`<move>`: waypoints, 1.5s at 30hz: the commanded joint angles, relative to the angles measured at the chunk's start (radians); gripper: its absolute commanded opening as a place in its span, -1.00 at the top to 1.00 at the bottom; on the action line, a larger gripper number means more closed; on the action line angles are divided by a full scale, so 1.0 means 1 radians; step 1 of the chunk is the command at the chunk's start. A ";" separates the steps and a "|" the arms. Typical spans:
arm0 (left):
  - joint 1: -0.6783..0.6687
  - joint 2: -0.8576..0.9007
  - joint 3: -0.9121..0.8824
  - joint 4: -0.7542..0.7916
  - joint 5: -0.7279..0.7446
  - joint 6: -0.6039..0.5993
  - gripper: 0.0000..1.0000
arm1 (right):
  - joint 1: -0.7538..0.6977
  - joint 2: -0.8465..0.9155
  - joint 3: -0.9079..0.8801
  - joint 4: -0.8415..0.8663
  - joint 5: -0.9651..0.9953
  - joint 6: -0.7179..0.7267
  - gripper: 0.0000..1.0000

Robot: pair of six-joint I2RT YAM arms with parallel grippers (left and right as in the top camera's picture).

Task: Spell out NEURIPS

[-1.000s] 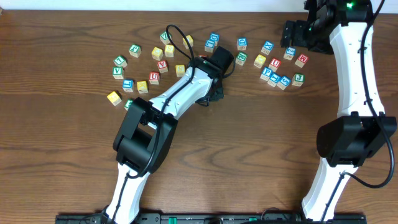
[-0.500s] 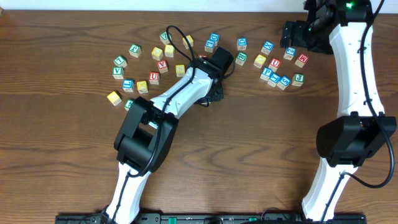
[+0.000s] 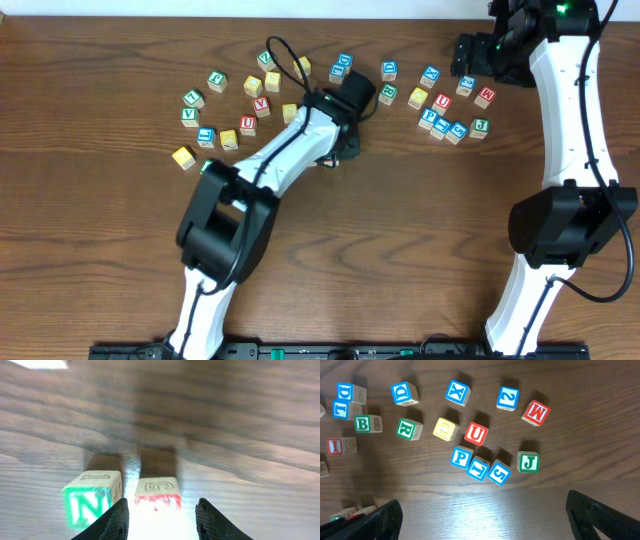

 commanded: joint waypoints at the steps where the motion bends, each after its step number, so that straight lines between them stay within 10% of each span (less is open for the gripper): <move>1: 0.000 -0.111 0.037 0.001 -0.016 0.071 0.15 | 0.007 -0.001 0.016 -0.002 -0.007 -0.015 -0.99; 45: 0.299 -0.328 0.033 -0.035 -0.101 0.296 0.15 | 0.137 0.001 0.003 0.037 -0.032 -0.014 -0.94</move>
